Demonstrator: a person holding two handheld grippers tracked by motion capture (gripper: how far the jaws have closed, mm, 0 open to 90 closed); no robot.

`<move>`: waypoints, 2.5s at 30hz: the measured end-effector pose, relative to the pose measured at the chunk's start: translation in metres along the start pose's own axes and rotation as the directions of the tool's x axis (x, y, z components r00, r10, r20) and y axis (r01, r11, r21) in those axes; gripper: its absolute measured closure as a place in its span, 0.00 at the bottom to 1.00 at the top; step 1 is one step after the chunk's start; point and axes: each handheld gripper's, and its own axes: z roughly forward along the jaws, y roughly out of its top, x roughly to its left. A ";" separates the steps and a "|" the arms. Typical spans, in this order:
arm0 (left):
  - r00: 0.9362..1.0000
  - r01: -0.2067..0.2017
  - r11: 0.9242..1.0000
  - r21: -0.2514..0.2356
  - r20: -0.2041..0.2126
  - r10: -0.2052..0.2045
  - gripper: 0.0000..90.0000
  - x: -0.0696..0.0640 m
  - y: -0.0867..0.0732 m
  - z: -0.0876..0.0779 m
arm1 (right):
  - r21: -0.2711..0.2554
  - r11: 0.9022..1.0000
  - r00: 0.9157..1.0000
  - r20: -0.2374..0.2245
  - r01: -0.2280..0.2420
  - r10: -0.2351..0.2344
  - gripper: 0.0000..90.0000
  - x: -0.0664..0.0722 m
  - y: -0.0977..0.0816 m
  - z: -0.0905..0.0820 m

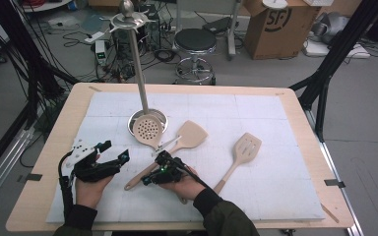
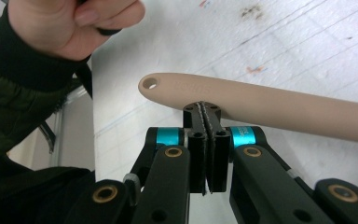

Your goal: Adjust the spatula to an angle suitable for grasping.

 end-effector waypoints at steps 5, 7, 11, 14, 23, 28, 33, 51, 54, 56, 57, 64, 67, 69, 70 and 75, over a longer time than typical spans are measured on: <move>1.000 0.000 1.000 0.003 -0.001 0.000 0.24 0.000 0.000 0.000 | -0.016 1.000 0.999 0.027 -0.026 0.026 0.99 -0.010 0.003 0.000; 1.000 0.003 1.000 -0.001 -0.003 -0.003 0.24 0.000 0.000 0.000 | -0.027 0.999 0.999 0.035 -0.039 0.040 0.99 -0.014 0.004 -0.002; 1.000 0.004 1.000 -0.002 -0.002 -0.004 0.24 0.000 0.000 0.000 | -0.045 0.997 0.996 0.048 -0.066 0.068 0.99 -0.022 0.005 -0.003; 1.000 0.007 1.000 -0.002 0.000 -0.007 0.24 0.001 -0.001 0.000 | -0.057 0.994 0.993 0.069 -0.089 0.092 0.99 -0.028 0.004 -0.004; 1.000 0.006 1.000 0.002 -0.003 -0.006 0.24 0.001 -0.001 0.000 | -0.071 0.990 0.986 0.109 -0.121 0.128 0.99 -0.040 0.003 -0.004; 1.000 0.008 1.000 0.004 -0.006 -0.007 0.24 0.002 -0.002 0.000 | -0.077 0.990 0.990 0.068 -0.116 0.121 0.99 -0.037 0.004 -0.010; 1.000 0.008 1.000 0.002 -0.005 -0.008 0.24 0.003 -0.002 -0.001 | -0.140 0.981 0.989 0.056 -0.131 0.140 0.99 -0.046 0.006 -0.028; 1.000 0.015 1.000 0.011 -0.003 -0.015 0.24 0.005 -0.004 0.001 | -0.240 0.929 0.937 0.136 -0.283 0.321 0.99 -0.102 0.010 -0.065; 1.000 0.013 1.000 0.012 -0.001 -0.013 0.24 0.005 -0.004 0.002 | -0.175 0.941 0.932 0.171 -0.291 0.320 0.99 -0.108 0.008 -0.058; 1.000 0.011 1.000 0.012 -0.003 -0.011 0.24 0.005 -0.004 0.002 | -0.146 0.945 0.926 0.202 -0.293 0.318 0.99 -0.108 0.007 -0.056; 1.000 0.011 1.000 0.012 -0.006 -0.011 0.24 0.005 -0.004 0.001 | -0.126 0.950 0.925 0.224 -0.284 0.306 0.99 -0.107 0.007 -0.055; 1.000 0.015 1.000 0.006 -0.012 -0.015 0.24 0.007 -0.004 -0.001 | -0.096 0.959 0.924 0.257 -0.268 0.284 0.99 -0.102 0.008 -0.057; 1.000 0.018 1.000 0.002 -0.013 -0.018 0.24 0.008 -0.004 -0.002 | -0.075 0.962 0.923 0.271 -0.262 0.272 0.99 -0.100 0.007 -0.059; 1.000 0.019 1.000 0.000 -0.016 -0.019 0.24 0.008 -0.004 -0.003 | -0.071 0.962 0.922 0.273 -0.264 0.273 0.99 -0.099 0.007 -0.060; 1.000 0.024 1.000 -0.002 -0.018 -0.024 0.24 0.009 -0.004 -0.004 | -0.063 0.961 0.921 0.275 -0.269 0.275 0.99 -0.098 0.007 -0.061; 1.000 0.023 1.000 0.000 -0.021 -0.023 0.24 0.009 -0.005 -0.005 | -0.052 0.961 0.917 0.288 -0.272 0.275 0.99 -0.095 0.006 -0.062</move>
